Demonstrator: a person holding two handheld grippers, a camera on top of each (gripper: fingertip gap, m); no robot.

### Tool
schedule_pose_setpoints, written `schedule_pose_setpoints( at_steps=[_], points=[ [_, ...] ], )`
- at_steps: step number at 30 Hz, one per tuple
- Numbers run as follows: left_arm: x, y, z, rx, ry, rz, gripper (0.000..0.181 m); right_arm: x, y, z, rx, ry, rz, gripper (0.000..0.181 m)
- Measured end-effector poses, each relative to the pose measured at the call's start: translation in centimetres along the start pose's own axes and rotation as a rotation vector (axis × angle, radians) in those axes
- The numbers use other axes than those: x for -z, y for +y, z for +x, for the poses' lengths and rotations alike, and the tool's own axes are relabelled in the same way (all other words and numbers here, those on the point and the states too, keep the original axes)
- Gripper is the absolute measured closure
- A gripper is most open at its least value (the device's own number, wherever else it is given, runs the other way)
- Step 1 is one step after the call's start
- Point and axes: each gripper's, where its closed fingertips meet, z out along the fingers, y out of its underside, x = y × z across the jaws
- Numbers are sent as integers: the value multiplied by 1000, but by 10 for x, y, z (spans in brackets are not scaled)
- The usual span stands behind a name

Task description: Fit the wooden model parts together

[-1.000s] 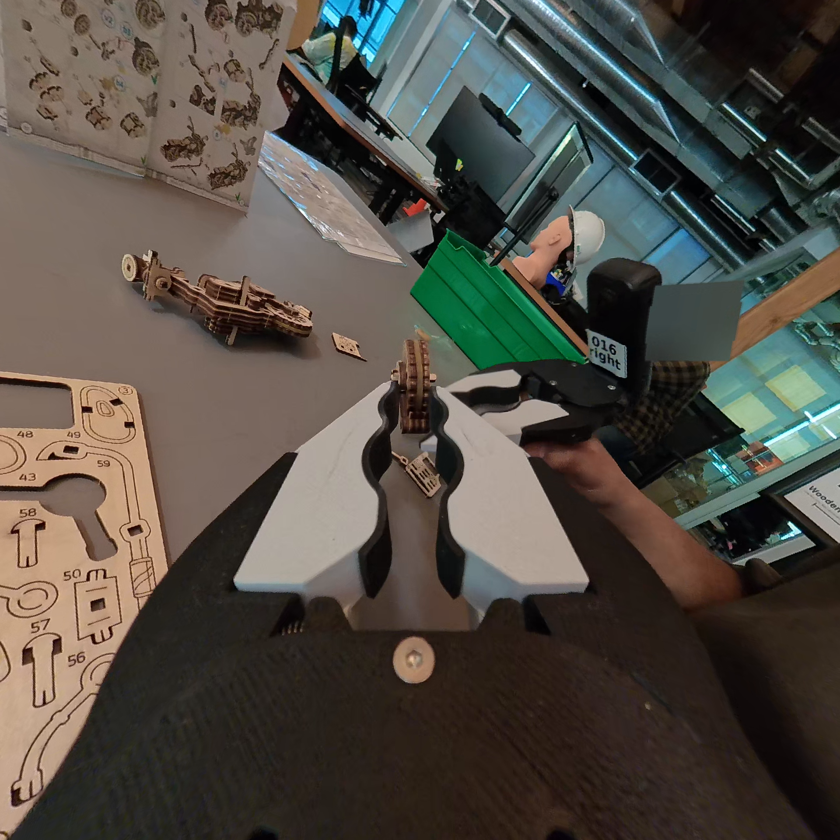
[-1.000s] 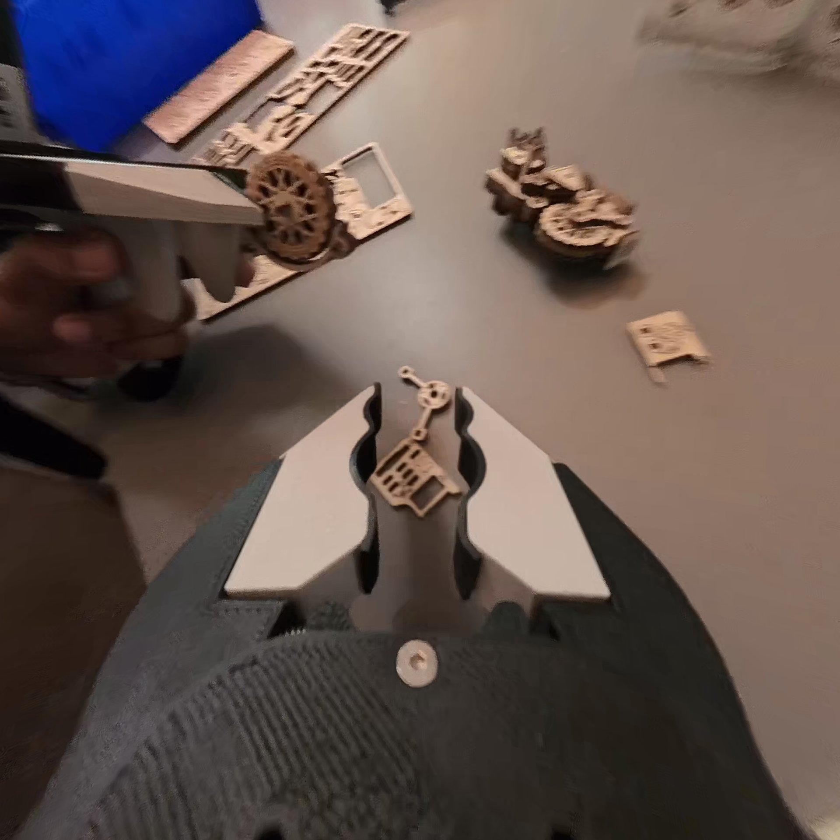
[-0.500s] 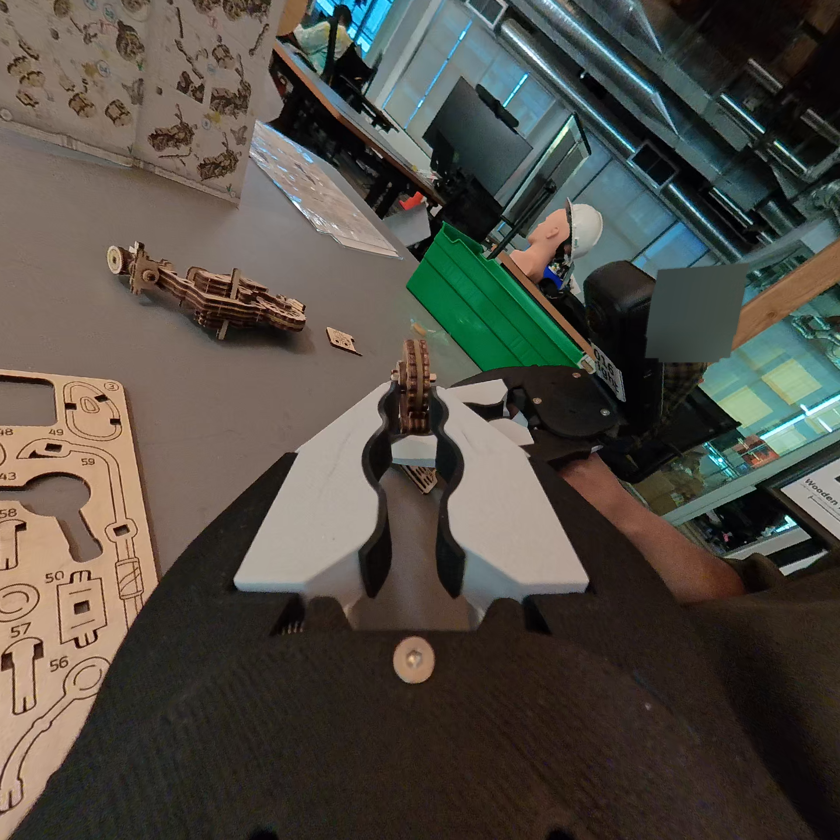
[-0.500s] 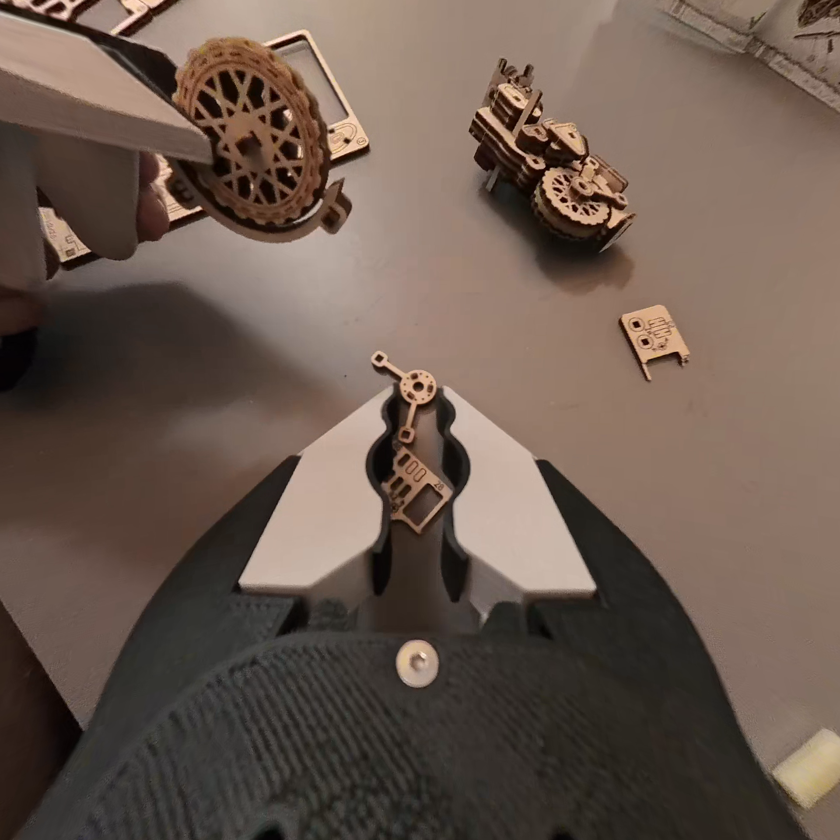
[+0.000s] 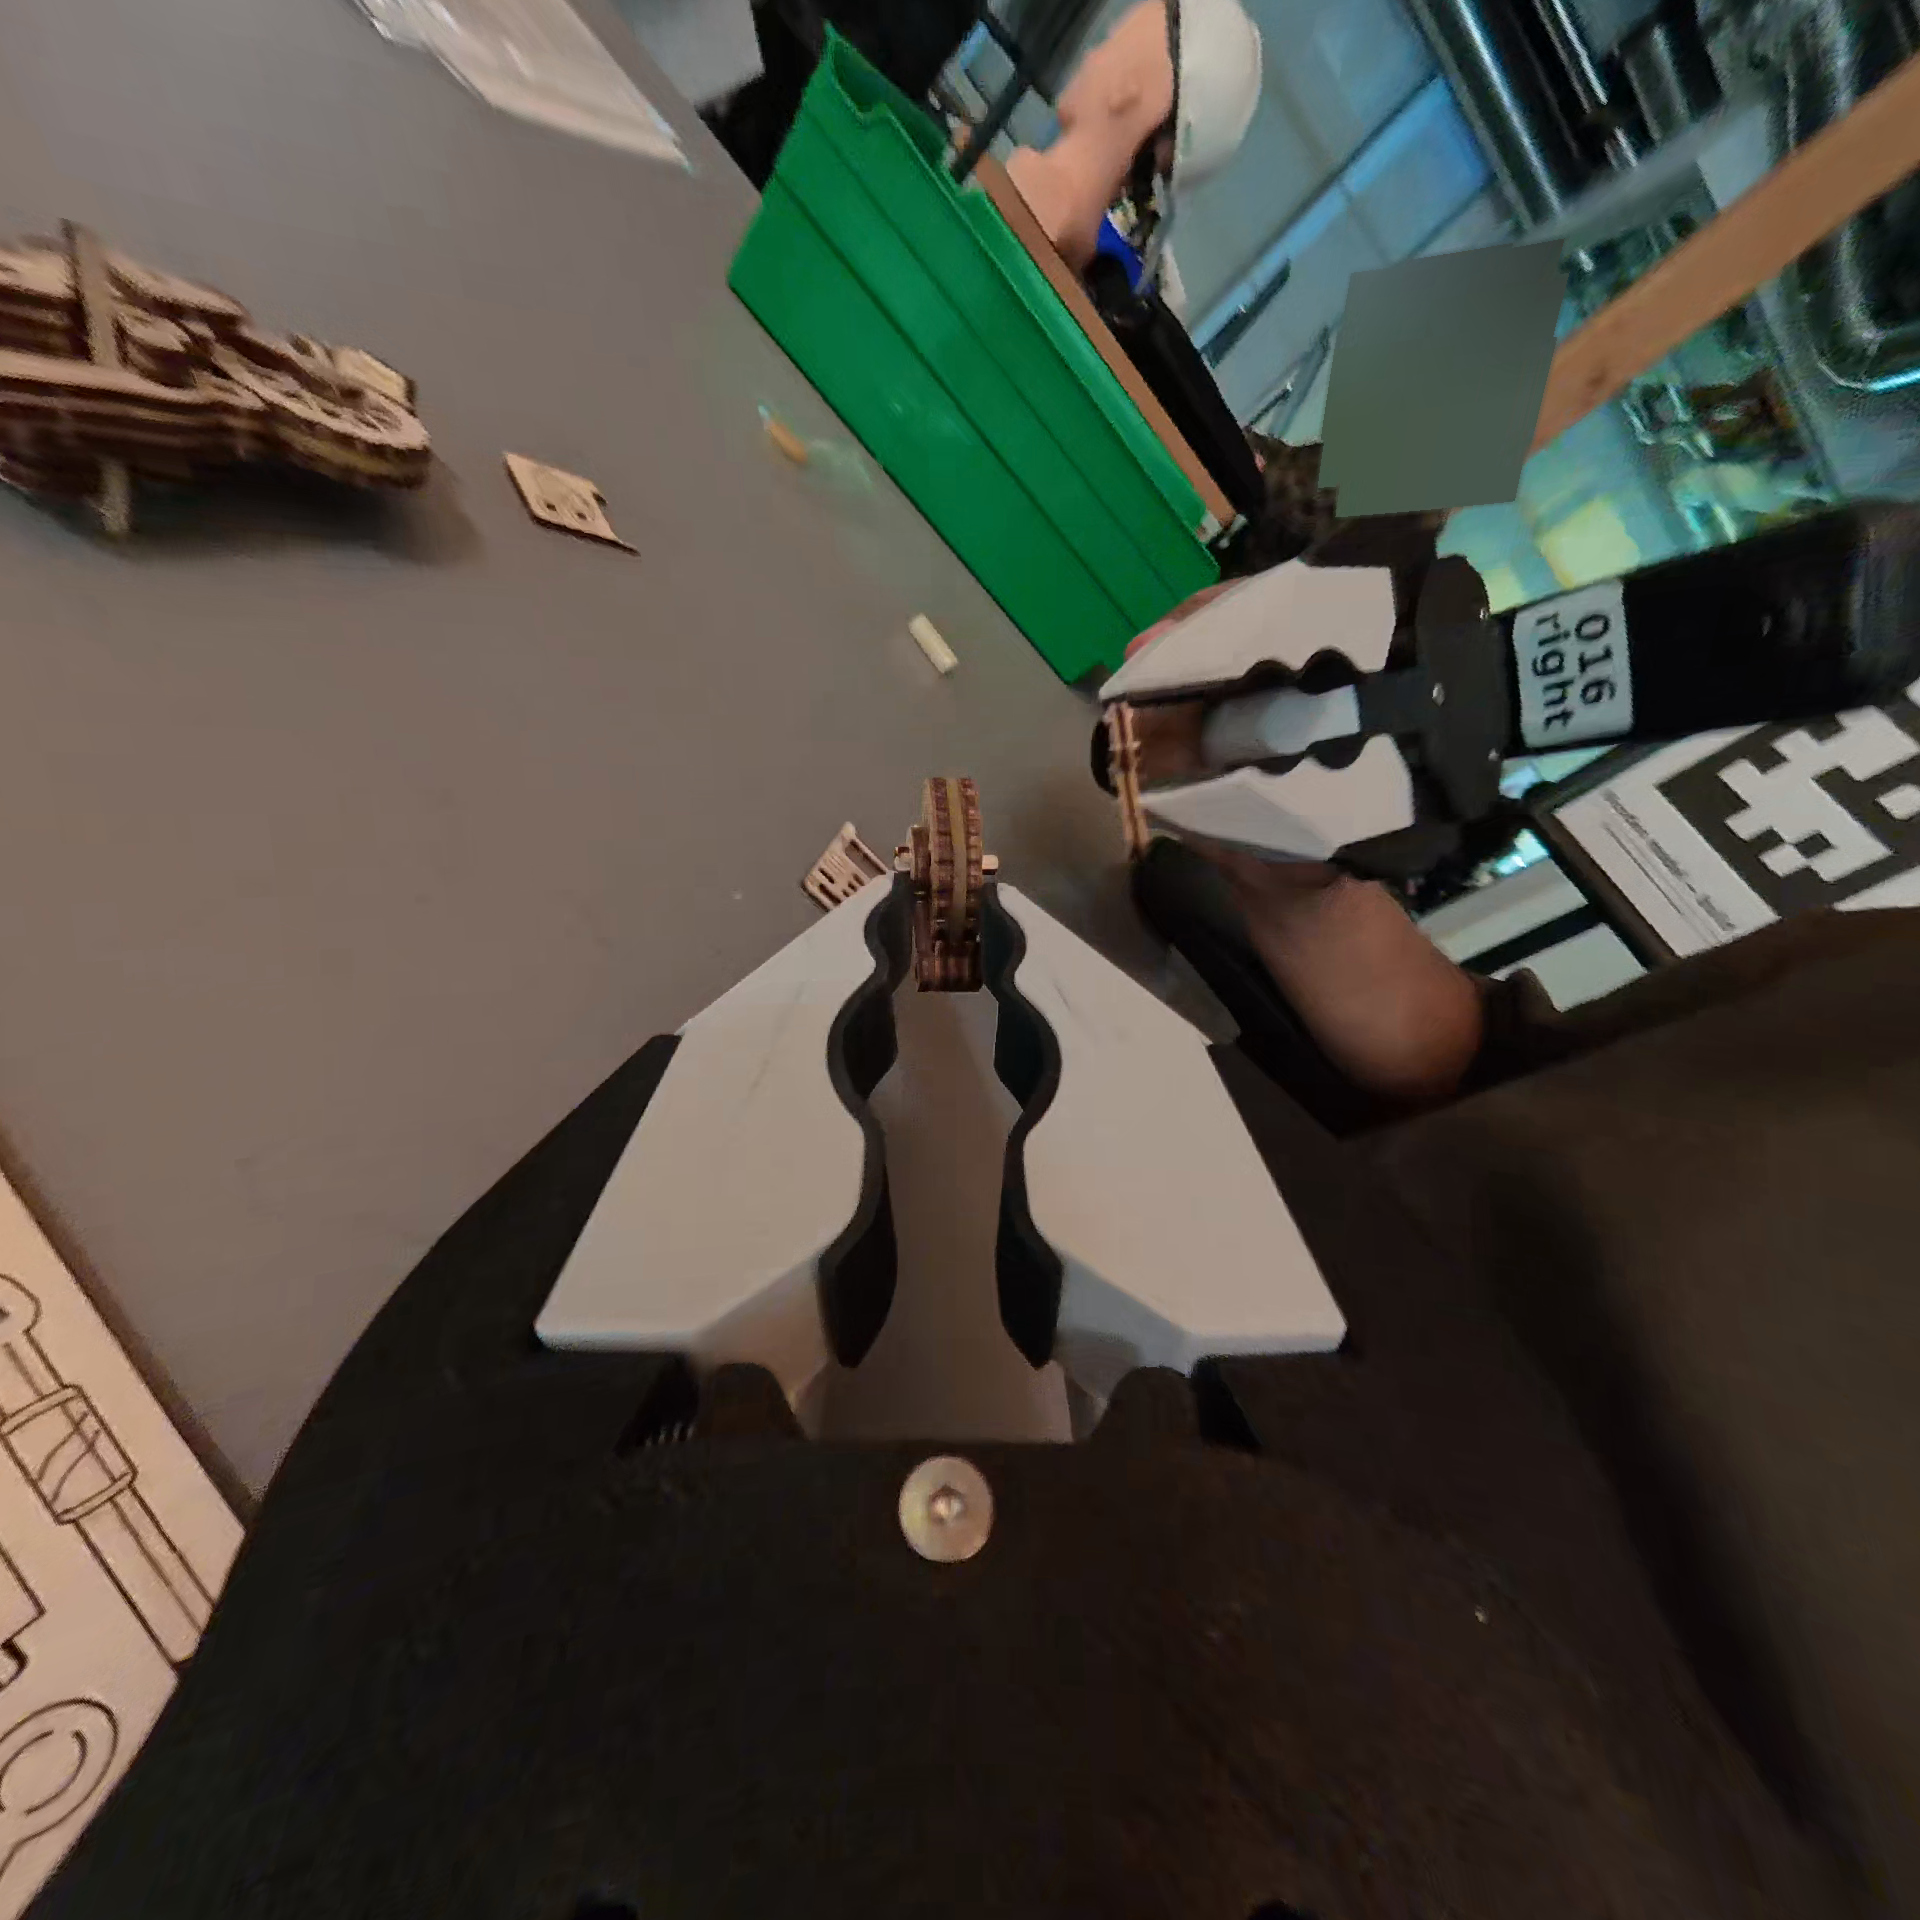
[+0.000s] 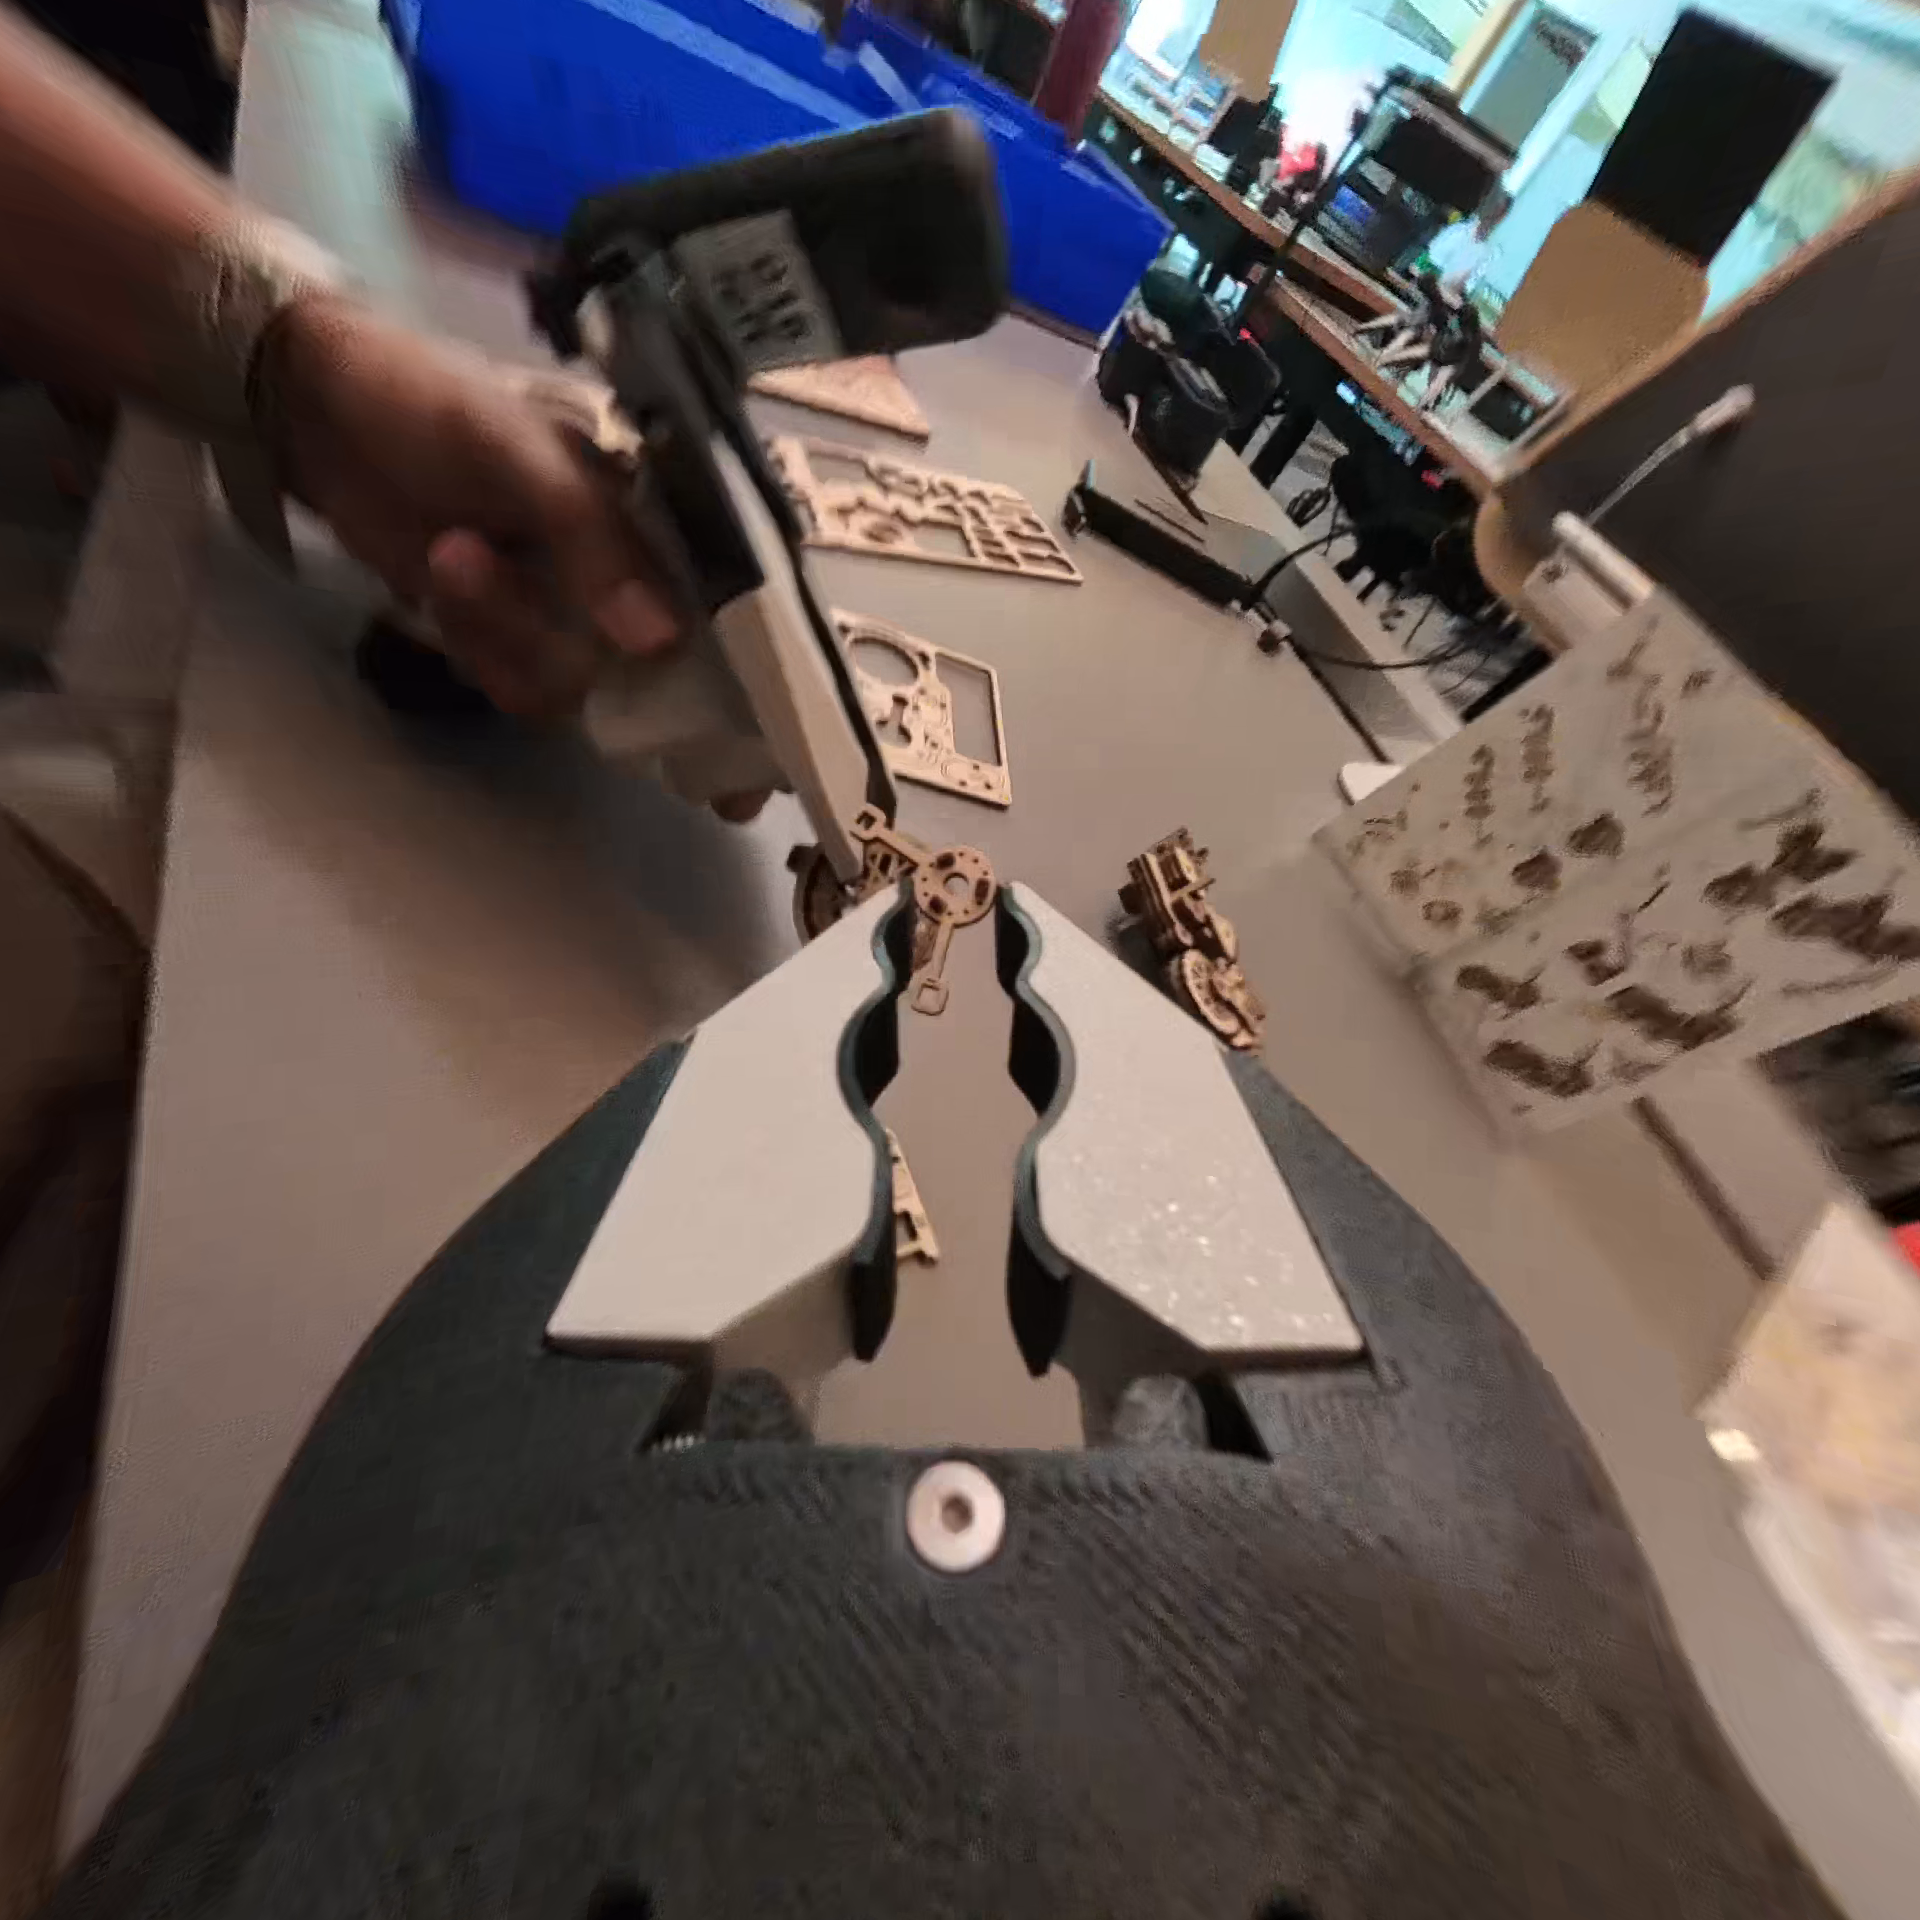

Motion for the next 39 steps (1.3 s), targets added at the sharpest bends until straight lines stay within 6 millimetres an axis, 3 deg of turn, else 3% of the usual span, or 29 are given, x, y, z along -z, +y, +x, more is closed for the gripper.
schedule_pose_setpoints(
  at_steps=[2, 4, 8, 12, 39],
  points=[
    [1, 1, 2, 27, 29, -11, 172, 0, 7, -7, 151, 19, -41, 168],
    [2, 2, 1, 53, 52, -26, 172, 0, 9, -15, 194, 10, -40, 167],
    [2, 4, 3, 145, 116, -37, 172, -1, -3, -24, 185, -21, 7, 168],
    [1, 6, 8, 216, 172, -46, 172, -5, 1, -27, 191, -20, -5, 168],
    [1, 0, 14, 303, 240, 24, 171, -12, 3, -20, 28, 14, -67, 168]
  ],
)
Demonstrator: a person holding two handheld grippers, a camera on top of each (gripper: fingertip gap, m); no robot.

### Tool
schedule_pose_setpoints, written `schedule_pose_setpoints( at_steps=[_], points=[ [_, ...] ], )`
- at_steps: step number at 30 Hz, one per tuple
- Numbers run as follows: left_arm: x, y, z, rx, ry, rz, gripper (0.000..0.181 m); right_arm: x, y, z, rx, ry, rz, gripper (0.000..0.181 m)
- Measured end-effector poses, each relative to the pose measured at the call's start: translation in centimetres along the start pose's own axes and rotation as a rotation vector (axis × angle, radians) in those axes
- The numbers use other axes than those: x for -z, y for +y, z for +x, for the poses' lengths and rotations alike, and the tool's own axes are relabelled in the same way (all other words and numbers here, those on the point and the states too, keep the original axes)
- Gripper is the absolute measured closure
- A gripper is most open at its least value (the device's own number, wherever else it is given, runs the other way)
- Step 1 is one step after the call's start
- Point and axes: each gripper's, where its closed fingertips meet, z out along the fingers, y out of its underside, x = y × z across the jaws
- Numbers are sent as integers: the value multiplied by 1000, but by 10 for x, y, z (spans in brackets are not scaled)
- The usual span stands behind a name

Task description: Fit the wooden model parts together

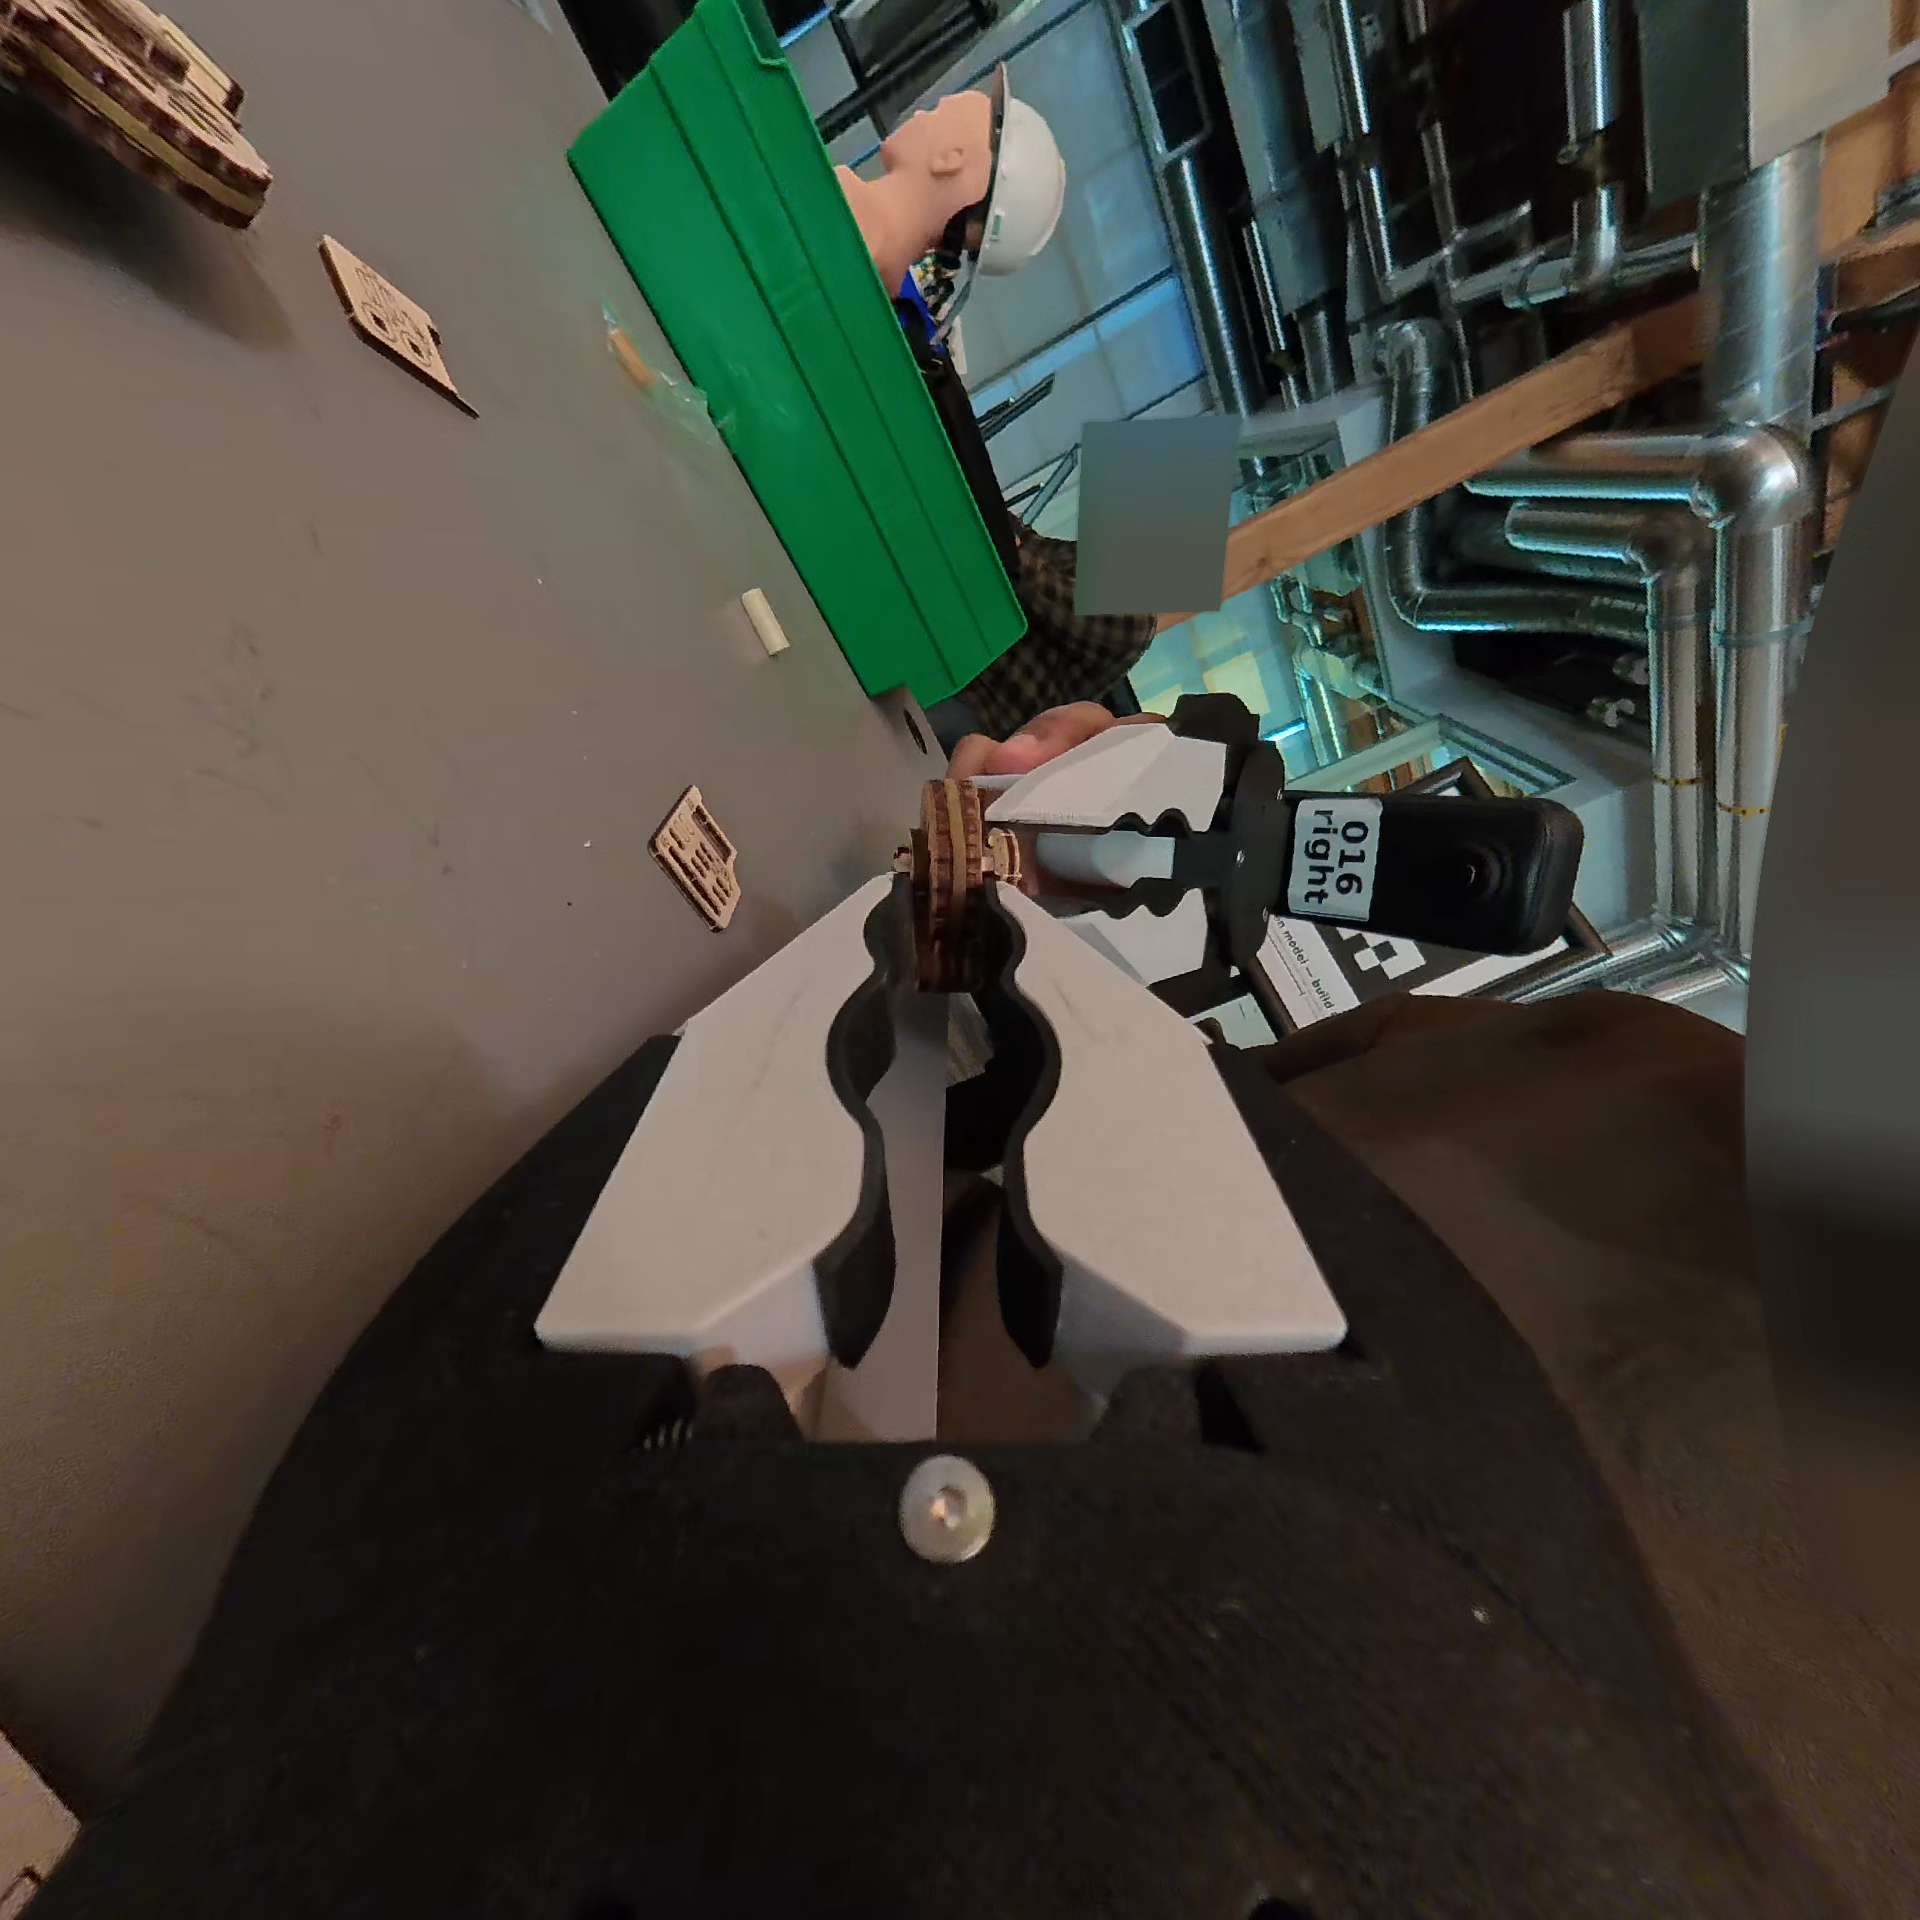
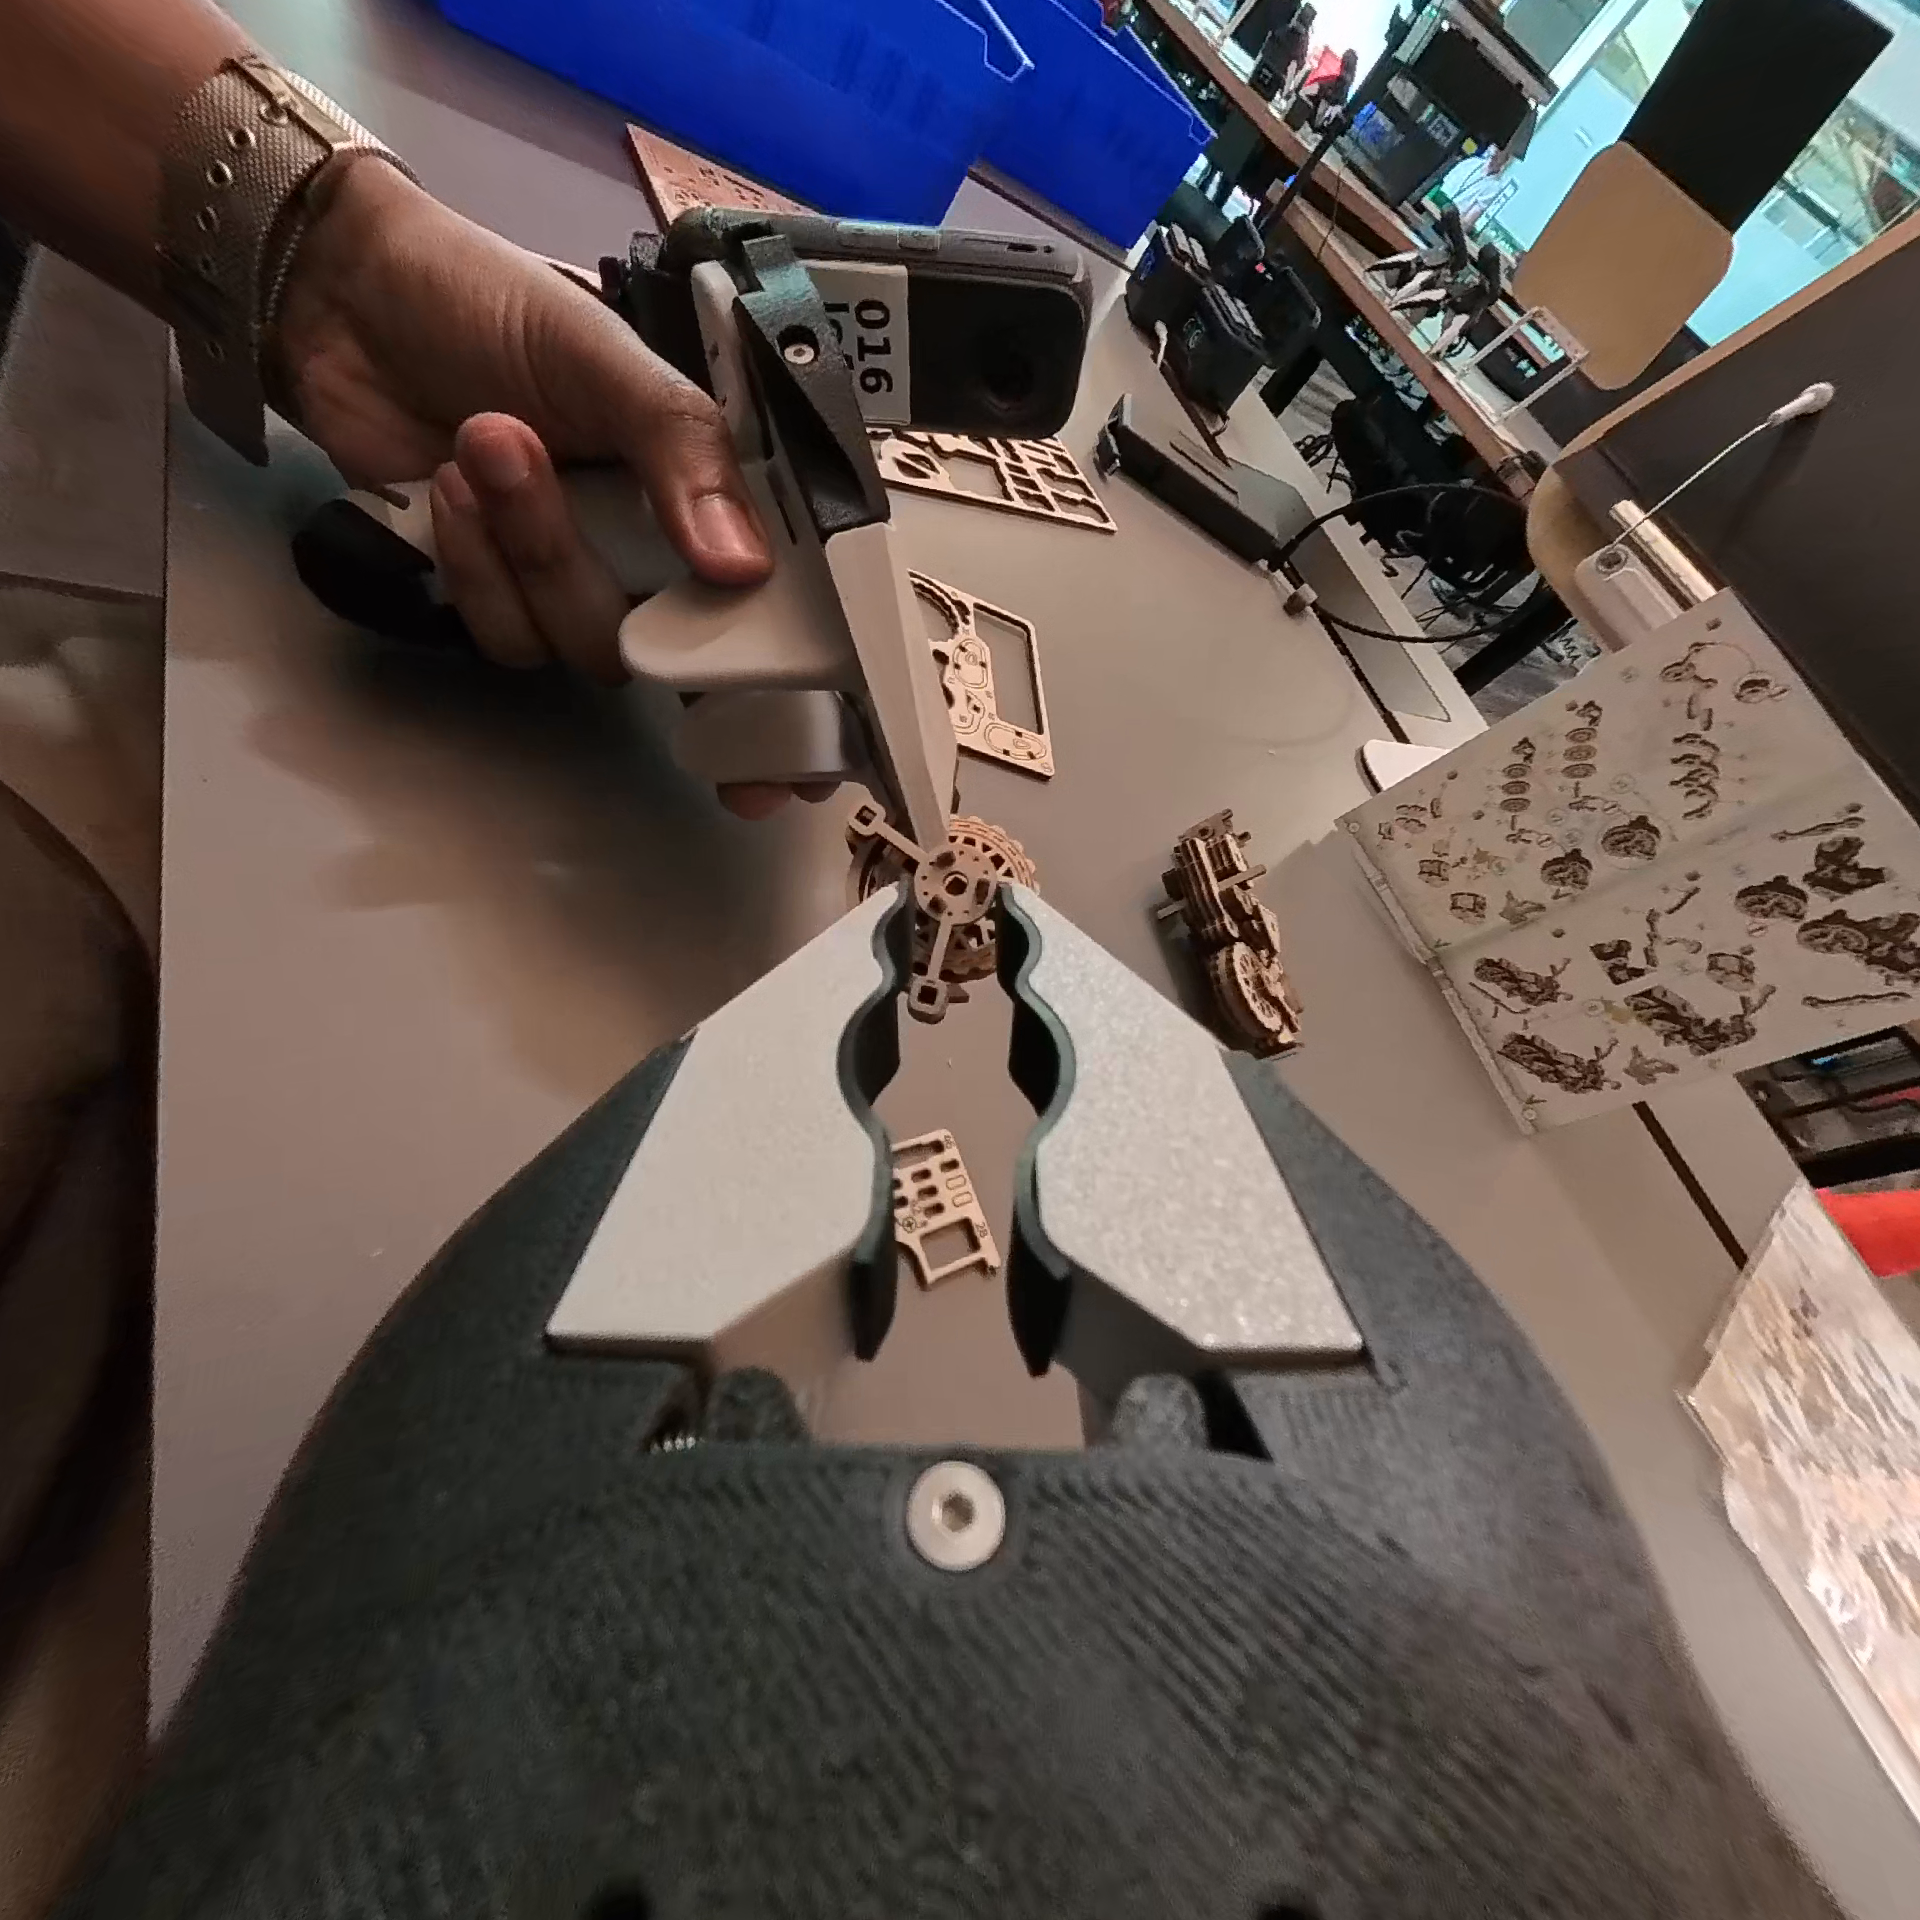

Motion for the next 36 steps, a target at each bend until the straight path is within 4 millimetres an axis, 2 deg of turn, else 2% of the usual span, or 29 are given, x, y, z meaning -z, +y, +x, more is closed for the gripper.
schedule_pose_setpoints(
  at_steps=[13, 36],
  points=[
    [0, 1, 2, 8, 17, -9, 171, 1, -1, -1, -64, -34, 5, 168],
    [1, 1, 1, 39, 29, -16, 169, -1, 3, -3, -27, -19, -24, 168]
  ],
)
